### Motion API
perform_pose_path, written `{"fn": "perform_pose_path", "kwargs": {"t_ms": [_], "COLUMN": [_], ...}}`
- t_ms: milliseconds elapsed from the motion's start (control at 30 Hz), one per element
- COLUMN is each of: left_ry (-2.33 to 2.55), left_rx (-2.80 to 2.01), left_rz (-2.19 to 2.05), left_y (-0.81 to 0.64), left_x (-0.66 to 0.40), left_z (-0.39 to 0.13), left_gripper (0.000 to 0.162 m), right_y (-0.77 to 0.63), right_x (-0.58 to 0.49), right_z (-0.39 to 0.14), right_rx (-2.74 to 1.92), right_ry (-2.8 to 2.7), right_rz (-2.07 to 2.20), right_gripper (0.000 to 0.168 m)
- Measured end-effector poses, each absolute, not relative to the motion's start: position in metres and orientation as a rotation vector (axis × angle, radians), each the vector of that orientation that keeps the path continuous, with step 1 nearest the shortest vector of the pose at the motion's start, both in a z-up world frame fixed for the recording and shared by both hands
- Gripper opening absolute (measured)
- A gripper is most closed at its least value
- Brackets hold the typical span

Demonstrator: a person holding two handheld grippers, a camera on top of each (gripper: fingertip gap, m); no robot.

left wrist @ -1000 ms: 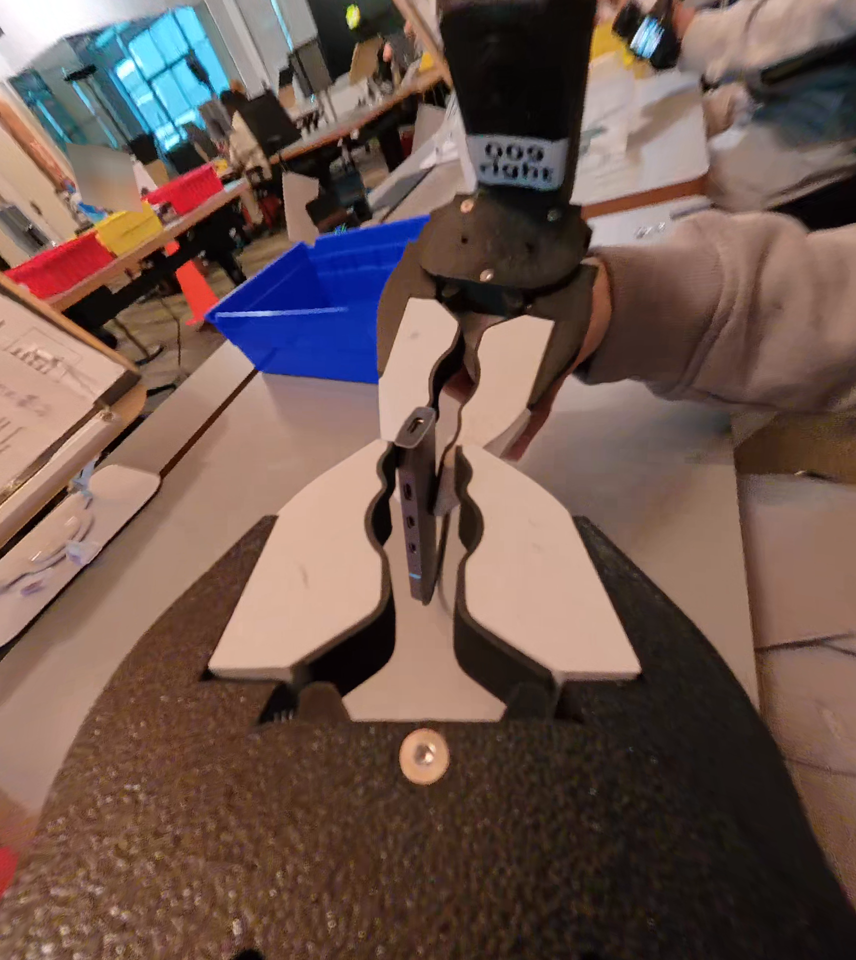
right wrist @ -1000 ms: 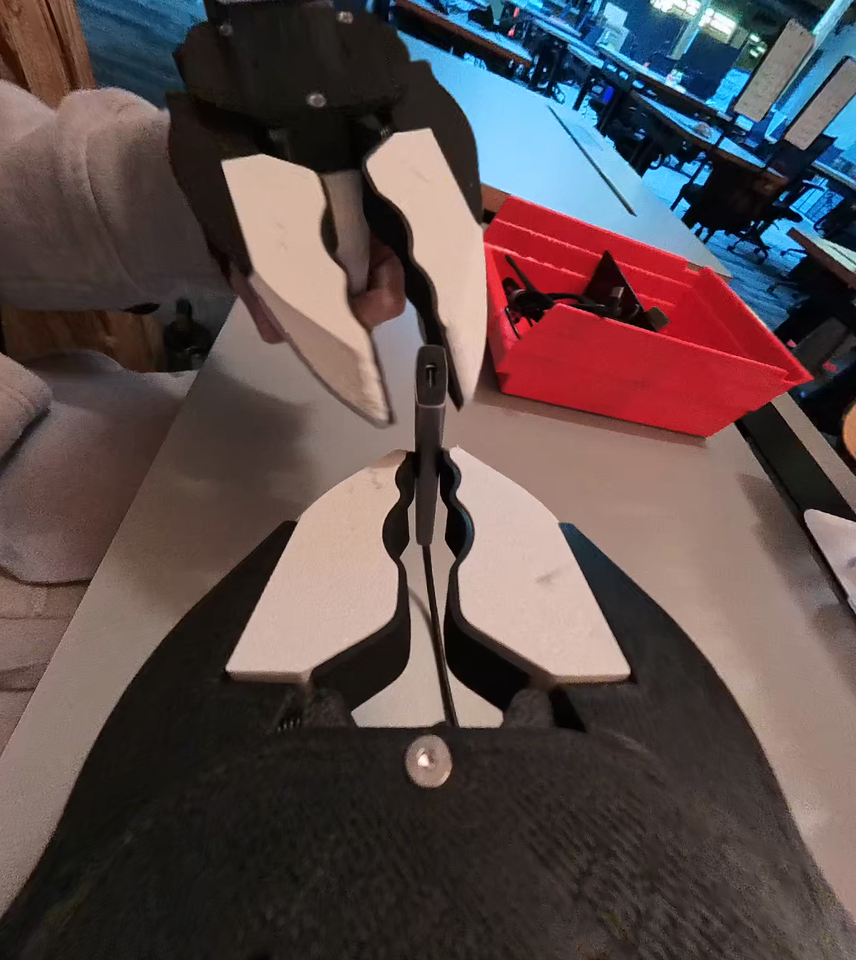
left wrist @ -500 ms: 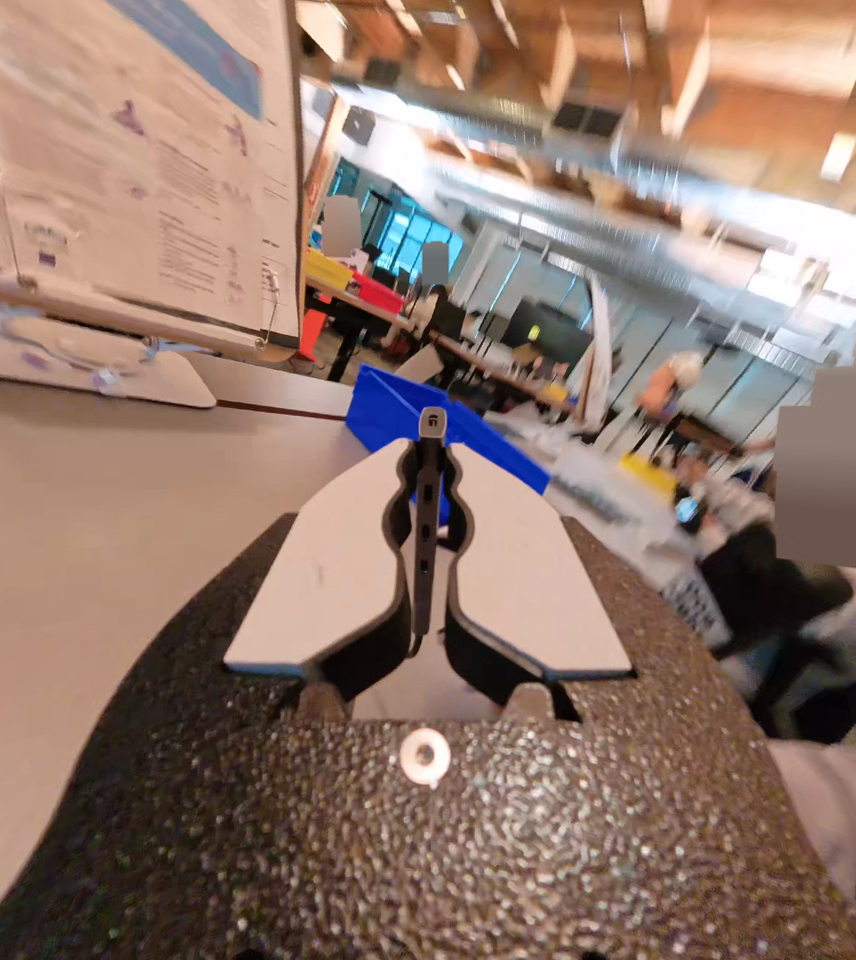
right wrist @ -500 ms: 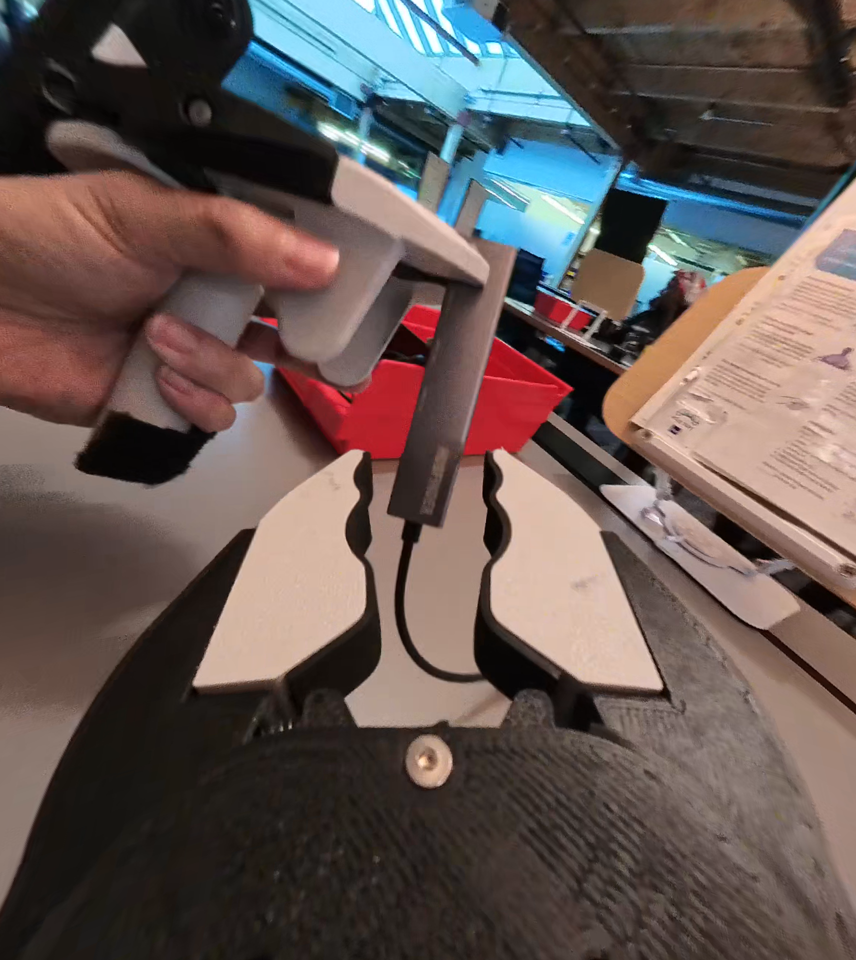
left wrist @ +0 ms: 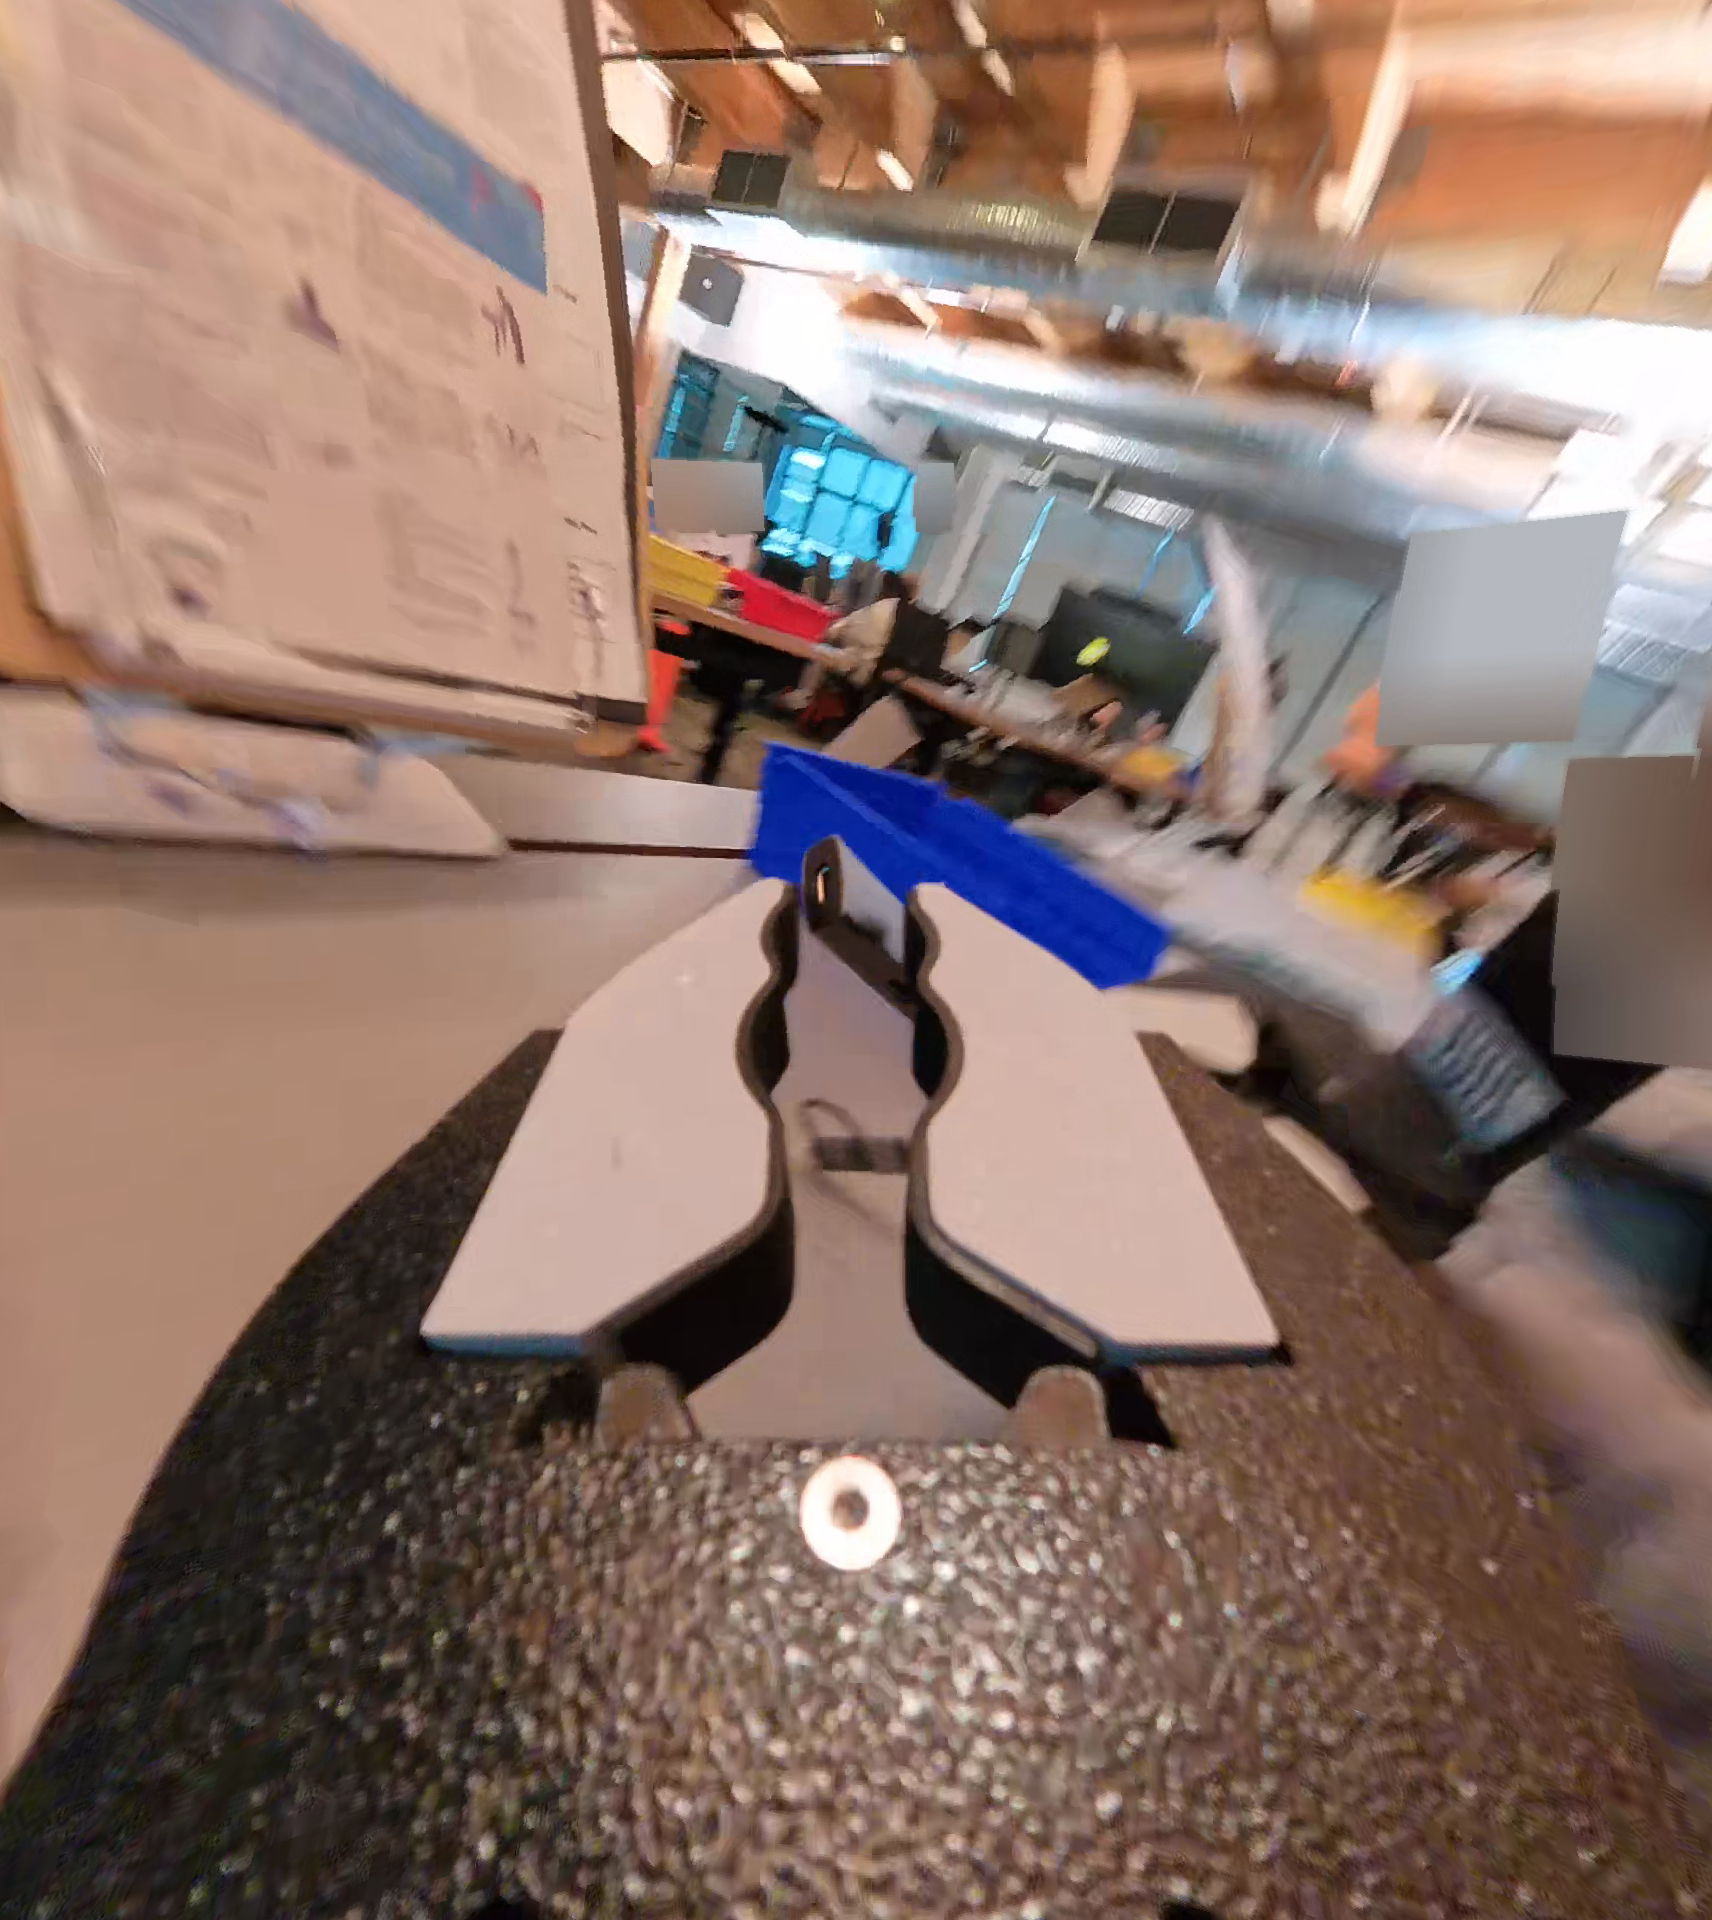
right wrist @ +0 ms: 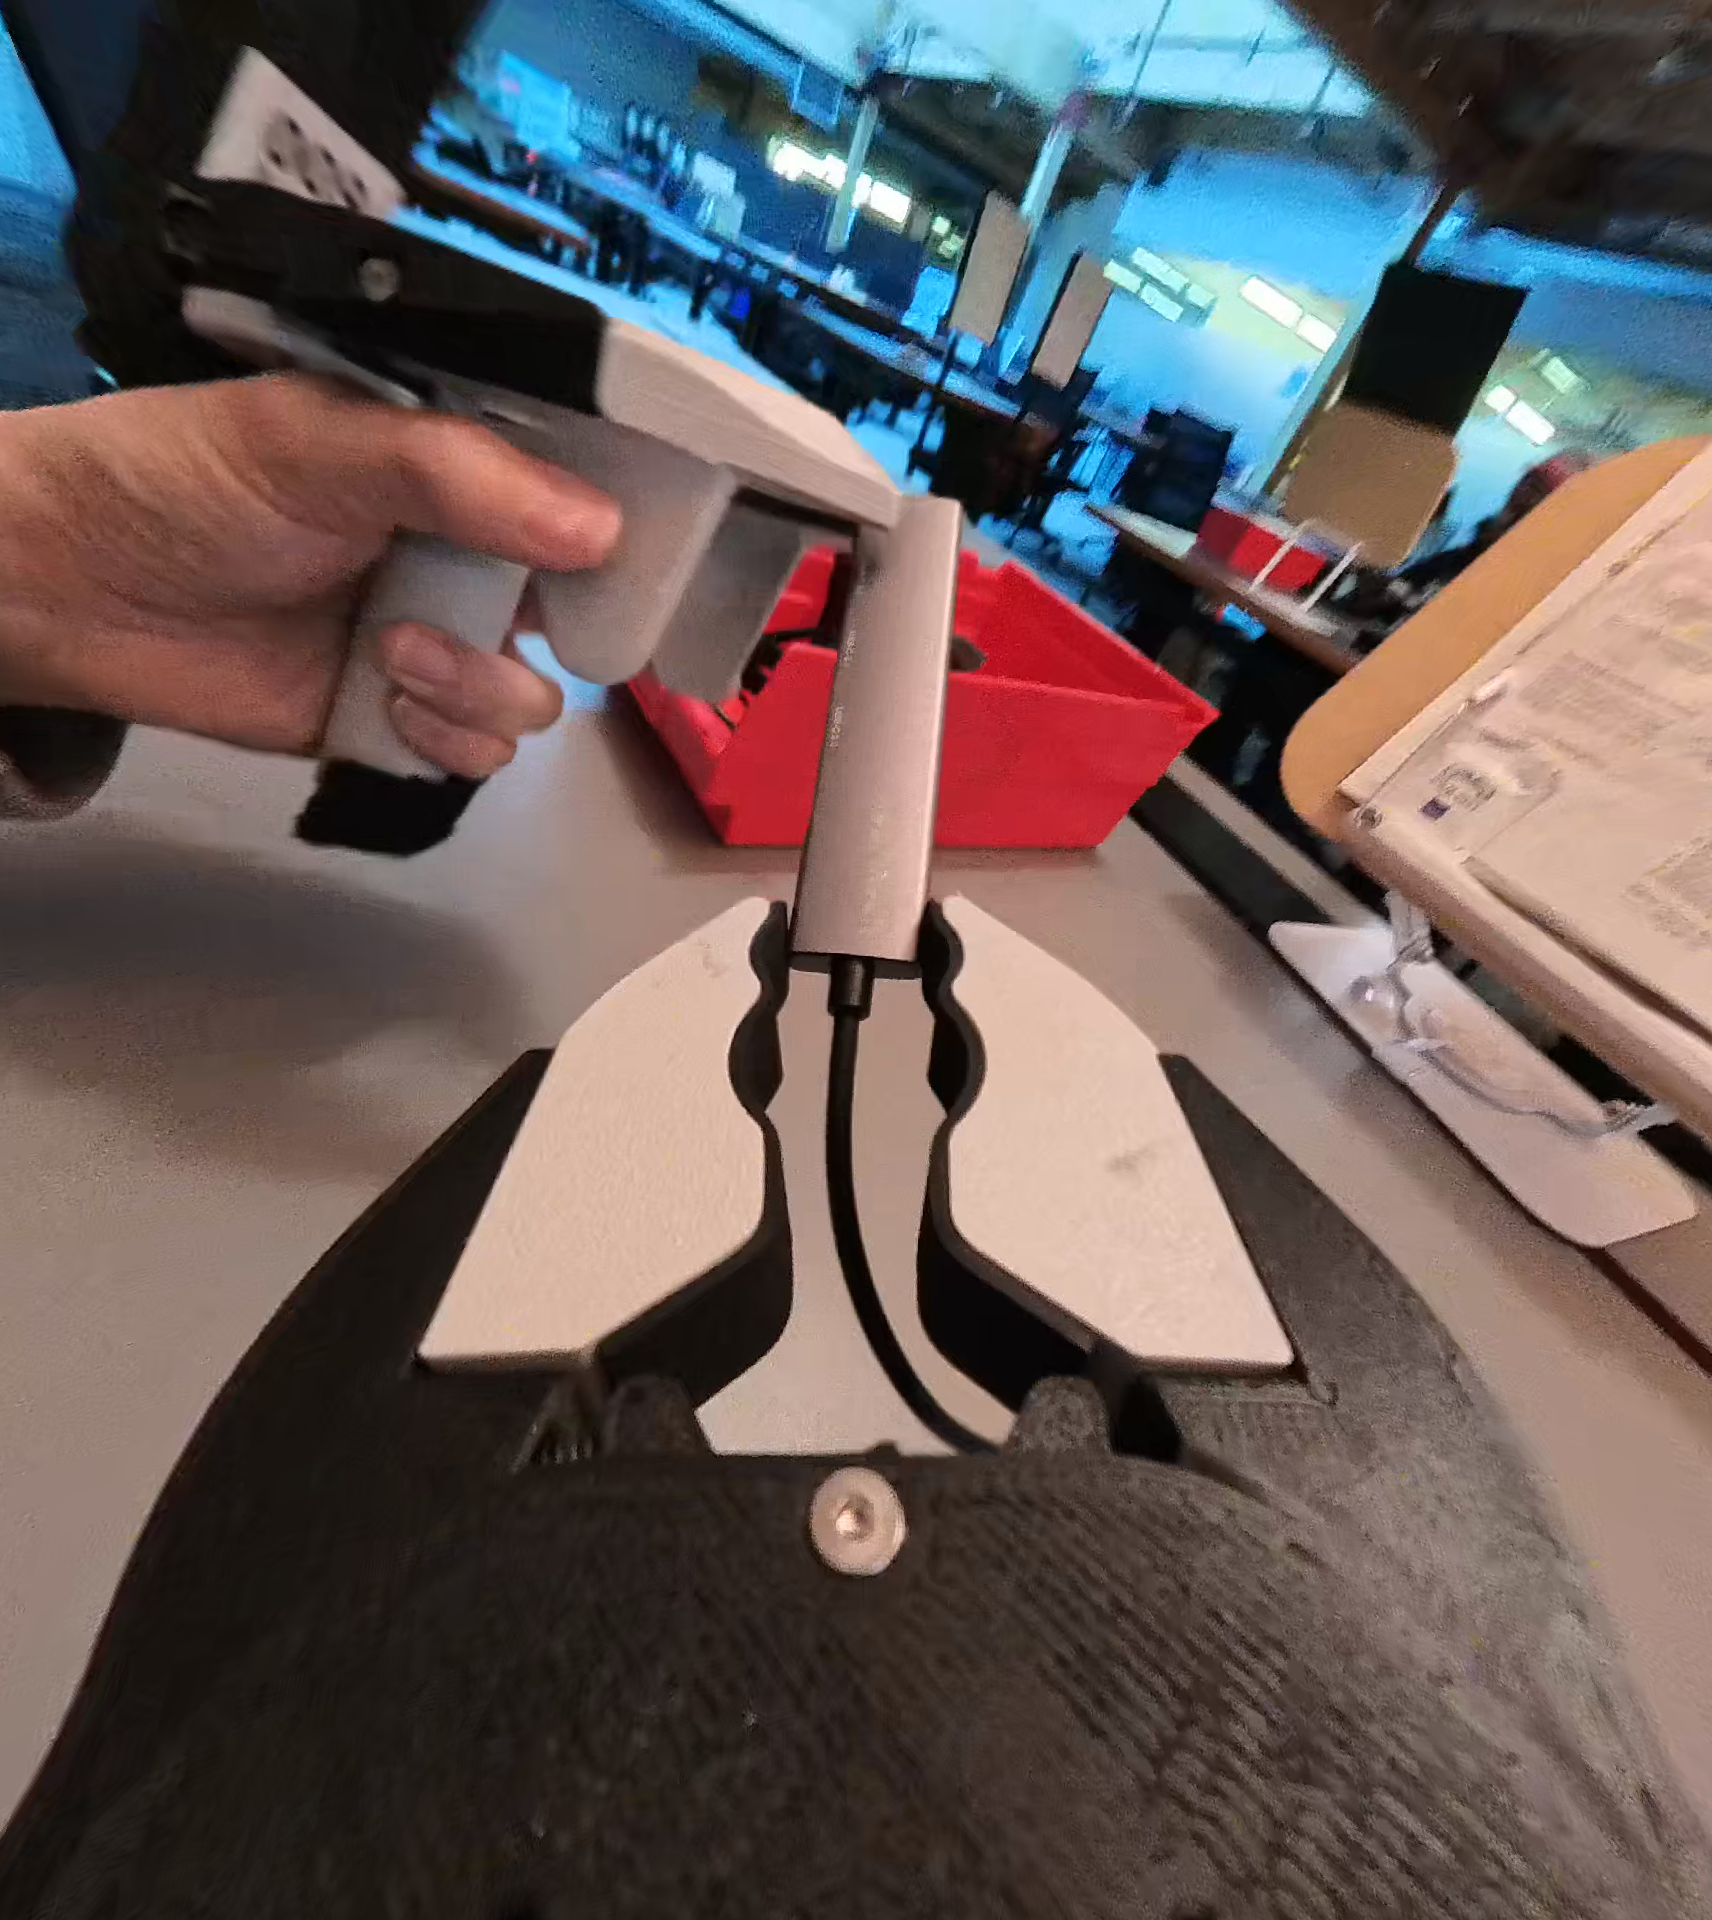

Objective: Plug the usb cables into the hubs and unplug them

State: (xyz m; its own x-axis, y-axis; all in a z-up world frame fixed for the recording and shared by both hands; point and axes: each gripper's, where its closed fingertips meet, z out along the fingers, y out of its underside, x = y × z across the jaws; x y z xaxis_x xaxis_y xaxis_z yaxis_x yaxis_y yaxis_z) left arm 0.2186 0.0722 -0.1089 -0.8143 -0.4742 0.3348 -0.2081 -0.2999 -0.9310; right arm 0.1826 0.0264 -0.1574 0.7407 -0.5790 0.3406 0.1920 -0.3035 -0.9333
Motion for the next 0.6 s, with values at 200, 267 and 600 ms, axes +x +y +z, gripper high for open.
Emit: {"fn": "perform_pose_path", "kwargs": {"t_ms": [200, 267, 600], "left_ry": [1.883, 1.803, 1.536], "left_rx": [-0.123, 0.09, 0.235], "left_rz": [-1.372, -1.09, -0.689], "left_y": [0.067, 0.065, 0.046], "left_x": [0.21, 0.211, 0.219], "left_z": [-0.132, -0.143, -0.168], "left_gripper": [0.06, 0.06, 0.013], "right_y": [-0.003, -0.006, 0.013], "right_x": [0.179, 0.177, 0.173], "right_z": [-0.166, -0.173, -0.171], "right_rx": [-1.899, -1.965, -1.846], "right_ry": [0.319, 0.319, 0.402], "right_rz": [-0.649, -0.635, -0.469], "right_gripper": [0.025, 0.025, 0.024]}}
